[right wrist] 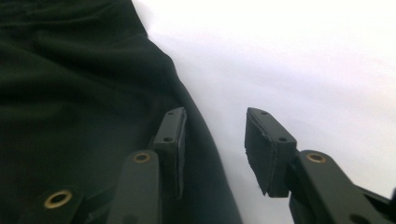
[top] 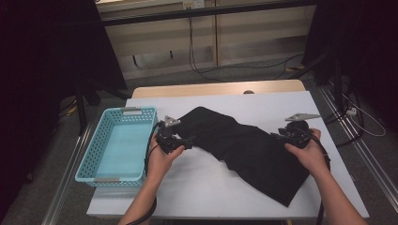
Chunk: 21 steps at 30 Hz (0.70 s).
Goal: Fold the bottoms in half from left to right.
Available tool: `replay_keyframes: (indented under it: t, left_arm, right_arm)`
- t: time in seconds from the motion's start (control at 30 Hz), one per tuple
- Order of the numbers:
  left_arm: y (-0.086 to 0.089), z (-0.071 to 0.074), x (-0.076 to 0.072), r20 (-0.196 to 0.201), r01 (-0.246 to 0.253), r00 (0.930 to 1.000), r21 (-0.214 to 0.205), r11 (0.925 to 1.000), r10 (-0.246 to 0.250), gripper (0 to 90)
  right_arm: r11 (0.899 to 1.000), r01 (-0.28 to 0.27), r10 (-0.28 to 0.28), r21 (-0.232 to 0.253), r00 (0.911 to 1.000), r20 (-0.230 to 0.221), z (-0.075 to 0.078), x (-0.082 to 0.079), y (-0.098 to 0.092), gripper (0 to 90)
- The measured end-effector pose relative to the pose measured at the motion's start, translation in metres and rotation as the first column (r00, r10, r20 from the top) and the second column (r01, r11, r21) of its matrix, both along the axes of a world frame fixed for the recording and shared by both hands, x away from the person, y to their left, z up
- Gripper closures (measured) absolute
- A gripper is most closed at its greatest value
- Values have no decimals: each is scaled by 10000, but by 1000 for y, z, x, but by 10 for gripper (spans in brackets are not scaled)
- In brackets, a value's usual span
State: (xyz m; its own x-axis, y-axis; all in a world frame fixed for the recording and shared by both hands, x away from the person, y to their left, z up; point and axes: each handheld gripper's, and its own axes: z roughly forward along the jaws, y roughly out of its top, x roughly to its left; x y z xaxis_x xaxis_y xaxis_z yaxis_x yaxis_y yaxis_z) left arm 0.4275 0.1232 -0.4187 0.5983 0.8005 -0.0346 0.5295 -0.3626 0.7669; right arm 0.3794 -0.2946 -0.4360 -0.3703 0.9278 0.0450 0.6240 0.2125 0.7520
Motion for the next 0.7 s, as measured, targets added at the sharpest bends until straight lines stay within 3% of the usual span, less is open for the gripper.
replay_keyframes:
  t: [0.1,0.33,0.47,0.7]
  left_arm:
    - [-2,1,-1,72,34,10000,29,10000,-35,143]
    - [-5,-2,-2,11,158,9999,122,9998,-158,130]
    - [-6,-2,-1,-12,211,9998,120,9997,-211,116]
    - [-6,-2,0,-88,299,9995,166,9994,-298,113]
  right_arm:
    - [9998,162,-162,107,9999,6,1,-13,-10,568]
    - [9985,346,-359,-433,9989,-303,-12,-46,-22,486]
    - [9981,425,-439,-442,9985,-317,-12,-56,-26,480]
    - [9967,585,-625,-563,9954,-723,-20,-66,-27,495]
